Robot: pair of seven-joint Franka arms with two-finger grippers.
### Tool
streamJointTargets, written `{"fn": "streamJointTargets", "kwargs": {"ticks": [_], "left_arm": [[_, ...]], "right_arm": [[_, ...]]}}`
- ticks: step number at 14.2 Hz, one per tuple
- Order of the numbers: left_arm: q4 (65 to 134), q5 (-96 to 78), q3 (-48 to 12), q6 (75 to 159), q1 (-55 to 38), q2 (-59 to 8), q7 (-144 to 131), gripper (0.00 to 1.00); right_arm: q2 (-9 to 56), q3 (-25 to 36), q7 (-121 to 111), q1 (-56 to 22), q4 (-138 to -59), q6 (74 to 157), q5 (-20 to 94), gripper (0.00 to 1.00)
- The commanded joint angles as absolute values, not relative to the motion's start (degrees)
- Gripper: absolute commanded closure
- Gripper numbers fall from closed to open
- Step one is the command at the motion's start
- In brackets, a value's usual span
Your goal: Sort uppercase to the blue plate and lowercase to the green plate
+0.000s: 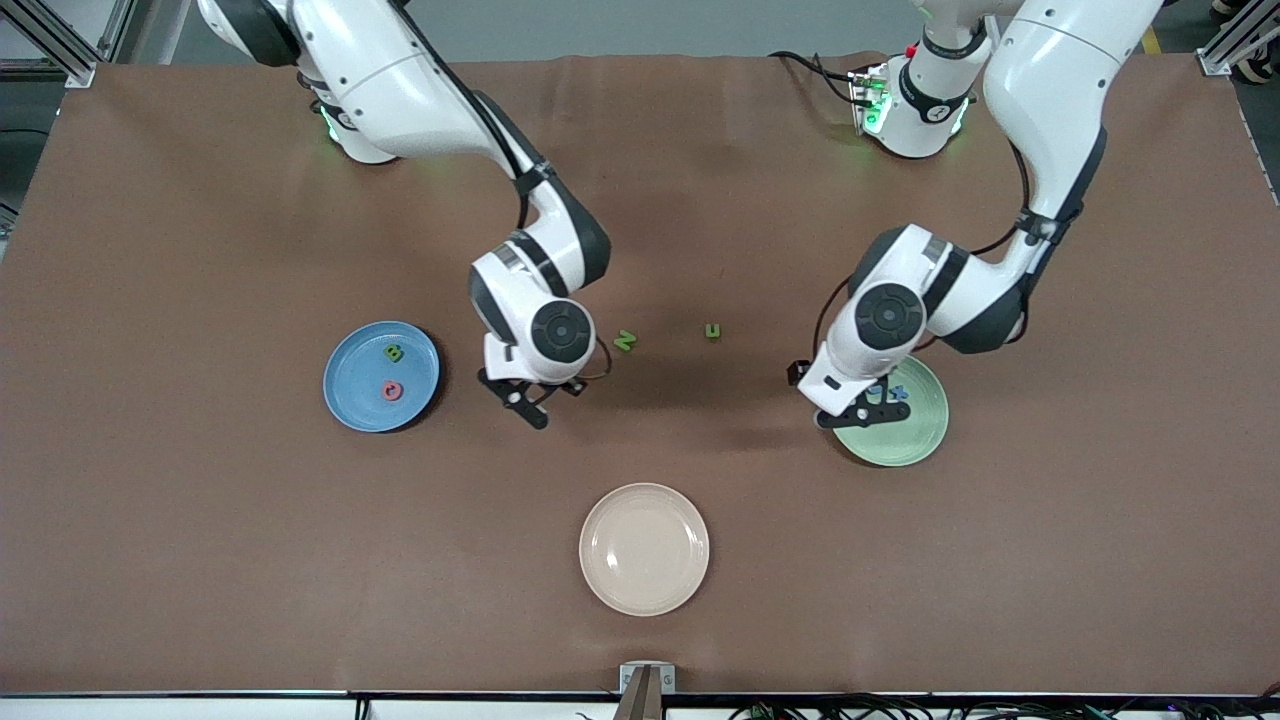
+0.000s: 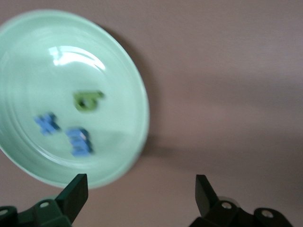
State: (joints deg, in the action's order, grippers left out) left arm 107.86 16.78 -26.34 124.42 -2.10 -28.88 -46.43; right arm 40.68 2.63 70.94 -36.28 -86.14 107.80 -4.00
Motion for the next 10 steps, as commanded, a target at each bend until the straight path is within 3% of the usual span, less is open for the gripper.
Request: {"fn": "streamJointTargets", "kwargs": {"ticks": [1, 6, 10], "left_arm": [[106.88, 17.05, -29.95, 123.31, -3.07, -29.79, -60.07, 0.0], [106.61, 17.23, -31.9, 127.78, -8.34, -32.86, -62.58, 0.0], [107.14, 17.75, -31.82, 131.31, -10.72, -35.77, -65.56, 0.01]], "right_arm": [[30.62, 1.85, 61.04, -31.4, -98.49, 108.1, -7.29, 1.0], [17.78, 1.85, 46.08, -22.95, -114.93, 114.15, -8.78, 1.0], [14.33, 1.85, 38.69, -16.8, -122.25, 120.48, -9.76, 0.99]]}}
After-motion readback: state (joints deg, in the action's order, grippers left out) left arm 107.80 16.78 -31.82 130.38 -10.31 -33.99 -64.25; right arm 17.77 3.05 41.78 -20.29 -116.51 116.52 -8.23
